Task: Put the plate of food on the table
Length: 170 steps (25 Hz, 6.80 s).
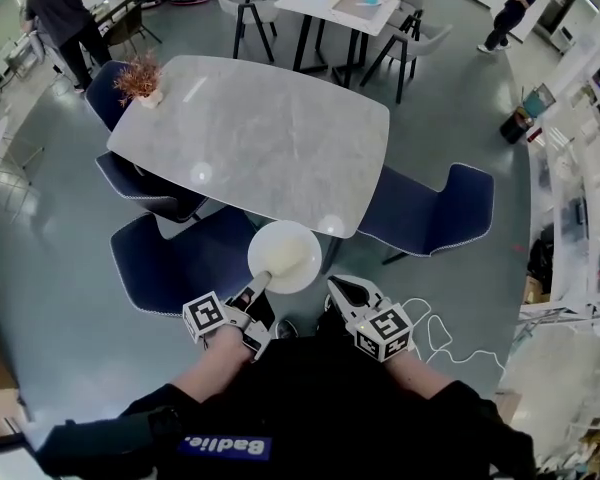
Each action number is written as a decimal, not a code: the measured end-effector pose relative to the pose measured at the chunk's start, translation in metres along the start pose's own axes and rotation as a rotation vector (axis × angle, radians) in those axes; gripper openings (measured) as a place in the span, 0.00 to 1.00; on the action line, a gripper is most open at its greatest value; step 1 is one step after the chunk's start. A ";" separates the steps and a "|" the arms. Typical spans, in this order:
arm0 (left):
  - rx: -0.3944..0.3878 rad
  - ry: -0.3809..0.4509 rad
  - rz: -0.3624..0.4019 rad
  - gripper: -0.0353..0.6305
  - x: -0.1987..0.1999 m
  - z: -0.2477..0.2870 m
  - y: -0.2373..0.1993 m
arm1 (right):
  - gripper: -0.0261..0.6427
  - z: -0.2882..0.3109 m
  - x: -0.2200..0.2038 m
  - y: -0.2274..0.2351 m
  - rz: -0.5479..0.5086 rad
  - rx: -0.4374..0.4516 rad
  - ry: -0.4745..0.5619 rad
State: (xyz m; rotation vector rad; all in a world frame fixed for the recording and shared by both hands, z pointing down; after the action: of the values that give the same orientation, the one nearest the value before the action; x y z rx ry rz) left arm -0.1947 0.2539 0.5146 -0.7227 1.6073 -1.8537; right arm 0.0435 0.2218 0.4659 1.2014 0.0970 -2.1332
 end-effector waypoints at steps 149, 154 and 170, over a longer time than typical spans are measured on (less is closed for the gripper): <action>0.652 -0.465 0.232 0.18 0.273 0.262 -0.179 | 0.05 0.029 0.051 0.238 0.179 -0.172 -0.142; 0.726 -0.315 0.205 0.18 0.278 0.254 -0.177 | 0.06 0.028 0.052 0.234 0.171 -0.175 -0.136; 0.705 -0.208 0.188 0.18 0.273 0.233 -0.164 | 0.06 0.028 0.056 0.231 0.154 -0.154 -0.109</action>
State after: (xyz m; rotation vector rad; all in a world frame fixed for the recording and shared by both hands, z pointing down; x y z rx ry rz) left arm -0.2262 -0.0848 0.7150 -0.4078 0.7682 -1.9423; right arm 0.1404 0.0045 0.4962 0.9703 0.1151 -2.0131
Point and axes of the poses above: the fingertips, and each gripper's own axes: z forward along the fingers, y to its right, x out of its top, the point moved 8 cm from there along -z, backward along the fingers, and after that the axes turned 14 degrees about -y, right-handed, at the moved point
